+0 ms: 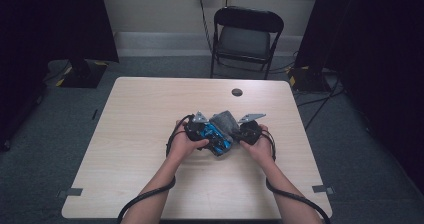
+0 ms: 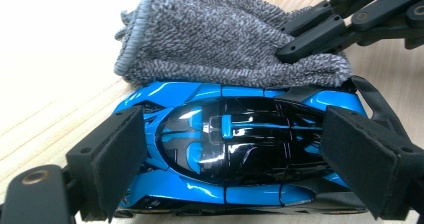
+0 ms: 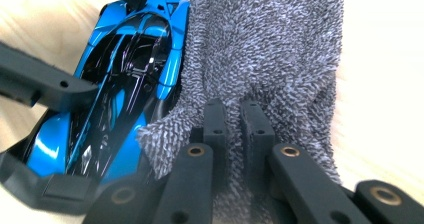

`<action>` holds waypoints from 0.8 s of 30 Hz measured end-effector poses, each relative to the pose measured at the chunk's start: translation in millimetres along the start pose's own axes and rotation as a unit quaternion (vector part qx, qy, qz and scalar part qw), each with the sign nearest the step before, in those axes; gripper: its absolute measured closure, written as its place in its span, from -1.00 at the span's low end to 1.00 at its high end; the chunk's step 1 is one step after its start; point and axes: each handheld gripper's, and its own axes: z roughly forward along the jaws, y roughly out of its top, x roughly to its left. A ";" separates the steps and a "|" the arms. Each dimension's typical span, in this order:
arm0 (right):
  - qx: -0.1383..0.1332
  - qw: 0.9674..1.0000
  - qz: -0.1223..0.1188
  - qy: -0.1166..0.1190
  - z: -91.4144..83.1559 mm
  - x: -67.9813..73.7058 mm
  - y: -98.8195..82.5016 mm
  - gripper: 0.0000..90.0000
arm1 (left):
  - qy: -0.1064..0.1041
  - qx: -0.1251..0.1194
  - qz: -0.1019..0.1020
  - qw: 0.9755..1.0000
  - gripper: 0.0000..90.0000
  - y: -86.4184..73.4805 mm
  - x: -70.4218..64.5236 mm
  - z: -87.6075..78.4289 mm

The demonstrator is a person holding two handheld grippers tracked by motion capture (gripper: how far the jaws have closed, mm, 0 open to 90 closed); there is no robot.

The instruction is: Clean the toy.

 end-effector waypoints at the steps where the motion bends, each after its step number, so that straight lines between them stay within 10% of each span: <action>1: 0.000 1.000 -0.001 0.001 -0.8 -0.2 -0.6 0.86 | 0.000 -0.001 0.001 1.000 -0.75 -0.1 0.3 0.0; 24: 0.002 1.000 -0.022 0.022 -26.0 -1.1 -23.2 0.86 | 0.001 0.003 0.000 1.000 -0.75 0.7 -0.1 0.0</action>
